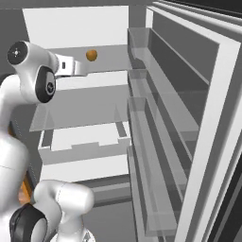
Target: Pick the apple and pear from the fridge and place them inside the tupperware on the counter.
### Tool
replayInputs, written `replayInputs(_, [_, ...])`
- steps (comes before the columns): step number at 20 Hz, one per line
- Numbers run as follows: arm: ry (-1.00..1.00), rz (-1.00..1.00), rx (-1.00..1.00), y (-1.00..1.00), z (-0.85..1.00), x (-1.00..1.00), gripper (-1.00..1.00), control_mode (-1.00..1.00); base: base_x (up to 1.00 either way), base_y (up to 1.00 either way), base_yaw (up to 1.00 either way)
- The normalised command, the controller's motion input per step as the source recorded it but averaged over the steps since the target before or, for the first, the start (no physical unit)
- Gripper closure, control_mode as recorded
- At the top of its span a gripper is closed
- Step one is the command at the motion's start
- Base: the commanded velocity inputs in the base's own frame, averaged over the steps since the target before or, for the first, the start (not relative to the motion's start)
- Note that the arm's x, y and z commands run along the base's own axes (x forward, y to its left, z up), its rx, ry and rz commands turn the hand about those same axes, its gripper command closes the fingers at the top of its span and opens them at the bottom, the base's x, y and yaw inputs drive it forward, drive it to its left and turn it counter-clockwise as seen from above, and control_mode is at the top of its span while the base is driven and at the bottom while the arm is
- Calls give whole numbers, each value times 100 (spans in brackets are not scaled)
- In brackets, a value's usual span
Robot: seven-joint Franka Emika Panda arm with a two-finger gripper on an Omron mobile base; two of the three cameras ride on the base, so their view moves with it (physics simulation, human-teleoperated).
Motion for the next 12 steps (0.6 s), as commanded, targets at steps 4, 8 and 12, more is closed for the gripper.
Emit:
replayInputs(4, [0,19,0,15,25,52,-100,-100,0,0,0])
replayInputs(8, [0,14,0,13,8,51,-100,-100,0,0,0])
replayInputs(12, [6,4,-1,1,0,48,-100,-100,0,0,0])
